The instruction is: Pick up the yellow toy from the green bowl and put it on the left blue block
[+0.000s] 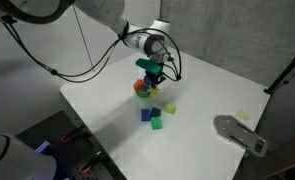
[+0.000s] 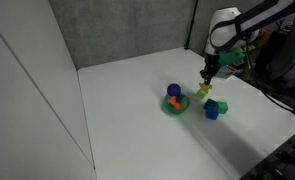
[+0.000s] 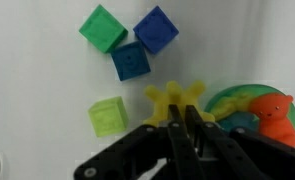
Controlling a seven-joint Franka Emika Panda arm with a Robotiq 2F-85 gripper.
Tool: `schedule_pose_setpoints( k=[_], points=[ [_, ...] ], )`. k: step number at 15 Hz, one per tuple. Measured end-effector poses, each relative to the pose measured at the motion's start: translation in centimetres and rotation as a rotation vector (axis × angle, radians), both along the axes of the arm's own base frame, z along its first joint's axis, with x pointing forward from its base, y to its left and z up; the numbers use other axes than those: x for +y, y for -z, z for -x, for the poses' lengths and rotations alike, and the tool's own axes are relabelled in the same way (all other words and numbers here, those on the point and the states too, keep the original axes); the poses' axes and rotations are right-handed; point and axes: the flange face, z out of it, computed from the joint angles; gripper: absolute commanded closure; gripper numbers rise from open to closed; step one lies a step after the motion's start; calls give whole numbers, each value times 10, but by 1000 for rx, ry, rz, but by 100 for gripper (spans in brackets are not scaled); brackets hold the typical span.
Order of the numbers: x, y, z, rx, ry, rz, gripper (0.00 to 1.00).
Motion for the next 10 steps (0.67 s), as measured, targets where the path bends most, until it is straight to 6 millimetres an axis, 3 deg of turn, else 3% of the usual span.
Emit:
schedule_pose_setpoints(
  k=[5, 10],
  points=[
    [-42, 26, 29, 129, 28, -13, 96],
    [-46, 52, 48, 189, 34, -16, 96]
  ],
)
